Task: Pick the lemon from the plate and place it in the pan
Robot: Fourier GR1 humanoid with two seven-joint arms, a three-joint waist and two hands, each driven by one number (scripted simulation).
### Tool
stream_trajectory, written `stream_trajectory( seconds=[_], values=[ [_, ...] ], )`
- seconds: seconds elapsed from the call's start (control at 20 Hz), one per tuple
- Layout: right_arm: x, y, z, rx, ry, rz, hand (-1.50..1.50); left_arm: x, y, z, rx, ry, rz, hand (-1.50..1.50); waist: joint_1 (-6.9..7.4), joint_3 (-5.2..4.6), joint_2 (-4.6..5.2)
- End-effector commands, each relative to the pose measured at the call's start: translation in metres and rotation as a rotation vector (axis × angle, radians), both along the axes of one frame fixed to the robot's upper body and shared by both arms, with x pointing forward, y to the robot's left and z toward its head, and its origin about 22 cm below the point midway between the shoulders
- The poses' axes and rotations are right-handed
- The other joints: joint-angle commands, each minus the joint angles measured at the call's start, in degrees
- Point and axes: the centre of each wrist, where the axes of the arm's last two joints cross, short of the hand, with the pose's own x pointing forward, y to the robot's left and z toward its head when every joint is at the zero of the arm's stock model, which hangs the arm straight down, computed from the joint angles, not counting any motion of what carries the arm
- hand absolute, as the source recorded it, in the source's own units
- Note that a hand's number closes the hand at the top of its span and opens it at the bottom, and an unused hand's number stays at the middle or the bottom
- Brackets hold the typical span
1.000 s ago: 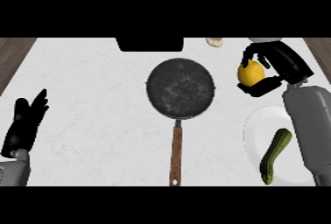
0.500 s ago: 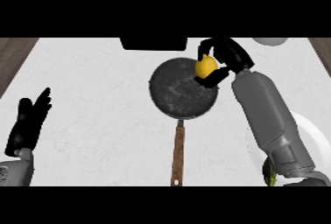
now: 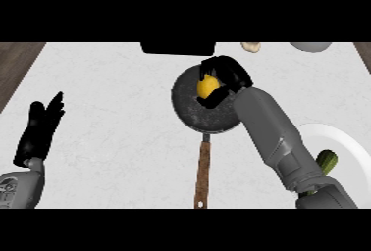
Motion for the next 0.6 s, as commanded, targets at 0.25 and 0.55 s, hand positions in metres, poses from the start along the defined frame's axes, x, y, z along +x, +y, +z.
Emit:
stream_trajectory(
  seconds=[0.25, 0.55],
  values=[
    [-0.010, 0.007, -0.032, 0.127, 0.168, -0.033, -1.50, 0.018, -0.017, 0.015, -0.006, -0.023, -0.088, 0.00, 3.96, 0.08, 1.07],
    [-0.016, 0.005, -0.045, 0.165, 0.189, 0.017, -1.50, 0.012, -0.018, 0.005, 0.007, -0.026, -0.066, 0.00, 4.33, 0.08, 0.83]
  ],
)
